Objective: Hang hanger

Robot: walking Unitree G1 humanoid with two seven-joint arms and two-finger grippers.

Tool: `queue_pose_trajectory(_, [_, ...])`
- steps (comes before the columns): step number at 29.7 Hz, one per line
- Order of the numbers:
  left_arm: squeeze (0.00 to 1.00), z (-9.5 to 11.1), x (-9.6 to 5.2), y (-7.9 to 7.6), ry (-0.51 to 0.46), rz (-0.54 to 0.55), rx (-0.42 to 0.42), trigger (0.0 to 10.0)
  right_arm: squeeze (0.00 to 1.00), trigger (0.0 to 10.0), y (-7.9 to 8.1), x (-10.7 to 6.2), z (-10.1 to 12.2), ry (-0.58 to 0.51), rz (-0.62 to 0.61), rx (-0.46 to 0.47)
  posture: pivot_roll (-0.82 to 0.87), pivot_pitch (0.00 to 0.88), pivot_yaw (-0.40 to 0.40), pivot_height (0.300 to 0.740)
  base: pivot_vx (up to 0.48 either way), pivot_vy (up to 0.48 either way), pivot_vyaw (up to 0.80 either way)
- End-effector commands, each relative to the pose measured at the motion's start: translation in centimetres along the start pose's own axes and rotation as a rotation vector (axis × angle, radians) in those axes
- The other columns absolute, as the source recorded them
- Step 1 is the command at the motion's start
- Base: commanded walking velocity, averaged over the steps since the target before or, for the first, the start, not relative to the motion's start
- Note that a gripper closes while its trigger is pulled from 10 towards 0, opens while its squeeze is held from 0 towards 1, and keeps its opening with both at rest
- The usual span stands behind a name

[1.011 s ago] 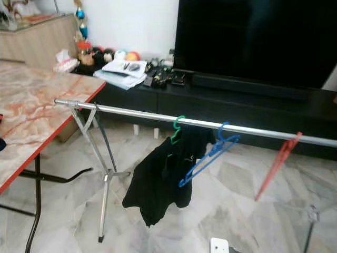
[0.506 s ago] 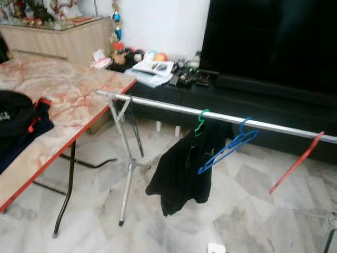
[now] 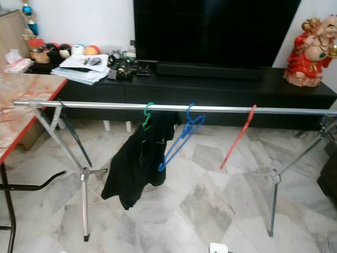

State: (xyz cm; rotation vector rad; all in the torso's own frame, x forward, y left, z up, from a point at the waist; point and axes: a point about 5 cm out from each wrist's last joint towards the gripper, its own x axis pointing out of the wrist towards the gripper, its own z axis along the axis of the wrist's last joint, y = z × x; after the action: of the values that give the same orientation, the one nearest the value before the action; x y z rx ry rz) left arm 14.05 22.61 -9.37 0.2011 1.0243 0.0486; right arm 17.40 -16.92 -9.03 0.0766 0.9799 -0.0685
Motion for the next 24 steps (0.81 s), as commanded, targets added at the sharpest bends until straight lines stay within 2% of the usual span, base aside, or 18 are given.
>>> queue_pose_trajectory(1, [0.00,-0.26,-0.01,-0.17,0.019,-0.004,0.001,10.0,0.00,10.0,-0.53,-0.08,-0.35,0.015,-0.017,0.001,0.17,0.000,-0.026,0.740,0.000,0.000,-0.74])
queue_pose_trajectory(24, [0.00,-0.37,-0.06,0.38,0.023,0.004,-0.011,10.0,0.00,10.0,-0.40,-0.07,-0.34,0.013,-0.024,0.019,0.18,0.000,-0.015,0.740,0.000,0.000,-0.74])
